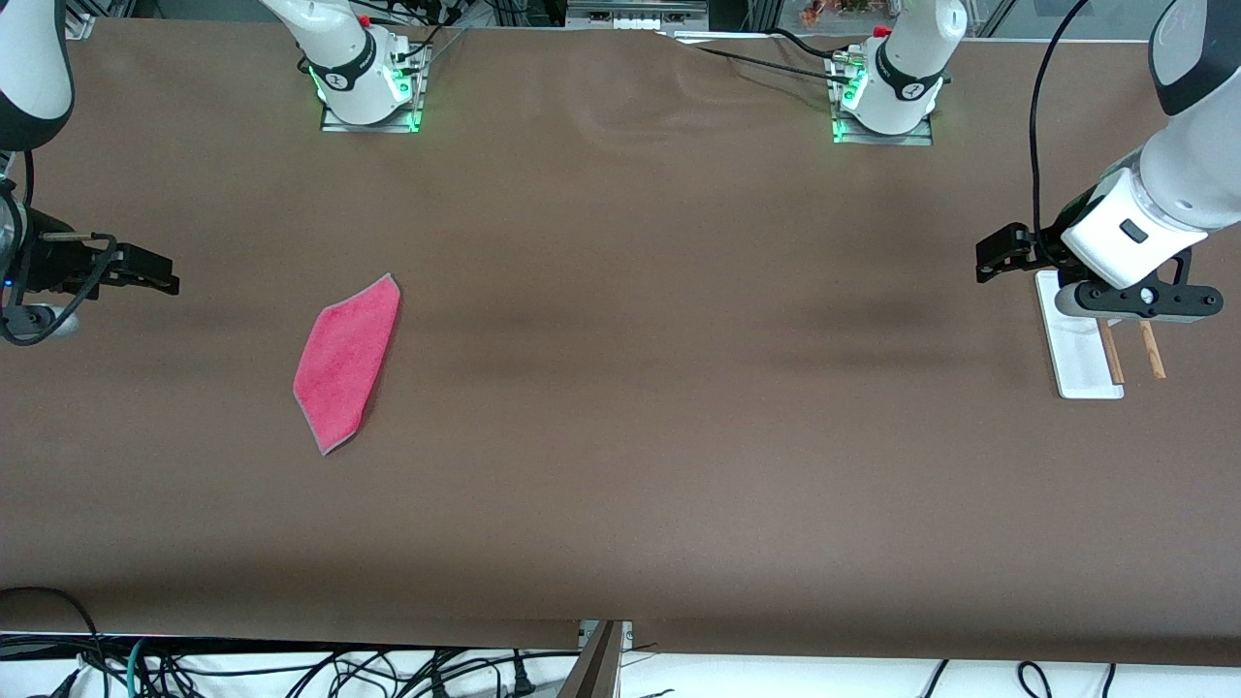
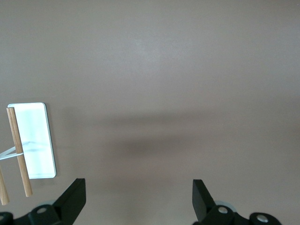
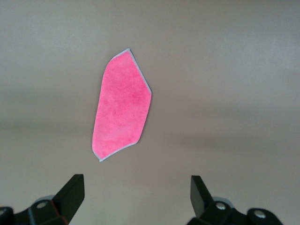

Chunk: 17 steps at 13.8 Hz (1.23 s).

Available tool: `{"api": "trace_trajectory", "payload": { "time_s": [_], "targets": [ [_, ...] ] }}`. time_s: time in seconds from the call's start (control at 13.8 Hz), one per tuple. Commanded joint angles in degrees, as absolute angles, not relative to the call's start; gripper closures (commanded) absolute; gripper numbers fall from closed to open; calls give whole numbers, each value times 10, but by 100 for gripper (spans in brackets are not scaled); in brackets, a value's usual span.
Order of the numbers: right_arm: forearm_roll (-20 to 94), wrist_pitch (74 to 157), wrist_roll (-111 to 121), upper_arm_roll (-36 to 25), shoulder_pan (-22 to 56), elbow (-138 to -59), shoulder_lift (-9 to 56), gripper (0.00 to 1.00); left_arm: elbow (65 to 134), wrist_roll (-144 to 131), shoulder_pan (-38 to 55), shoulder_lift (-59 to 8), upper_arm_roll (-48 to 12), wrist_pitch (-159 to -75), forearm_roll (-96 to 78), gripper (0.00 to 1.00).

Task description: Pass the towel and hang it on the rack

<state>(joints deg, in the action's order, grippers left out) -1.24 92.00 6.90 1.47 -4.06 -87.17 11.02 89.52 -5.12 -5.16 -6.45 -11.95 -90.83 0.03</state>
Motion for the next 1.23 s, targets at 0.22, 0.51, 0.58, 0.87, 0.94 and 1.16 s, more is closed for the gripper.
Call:
{"api": "trace_trajectory", "payload": {
  "time_s": [0.22, 0.51, 0.58, 0.87, 0.94, 1.16],
  "targets": [
    [-19, 977, 73, 16, -35, -858, 173, 0, 890, -36, -55, -65, -121, -911, -7, 0],
    [-13, 1035, 62, 16, -16, -859, 218, 0, 890, -36, -55, -65, -121, -911, -7, 0],
    [-13, 1064, 62, 16, -11, -859, 238, 0, 890, -36, -55, -65, -121, -911, -7, 0],
    [-12, 1185, -27, 17, 11, -859, 329, 0, 889, -36, -55, -65, -120, -911, -7, 0],
    [-13, 1212, -34, 17, 12, -859, 346, 0, 890, -36, -55, -65, -121, -911, -7, 0],
    [-11, 1271, -34, 17, 12, -859, 387, 0, 890, -36, -55, -65, -121, -911, -8, 0]
  ]
}}
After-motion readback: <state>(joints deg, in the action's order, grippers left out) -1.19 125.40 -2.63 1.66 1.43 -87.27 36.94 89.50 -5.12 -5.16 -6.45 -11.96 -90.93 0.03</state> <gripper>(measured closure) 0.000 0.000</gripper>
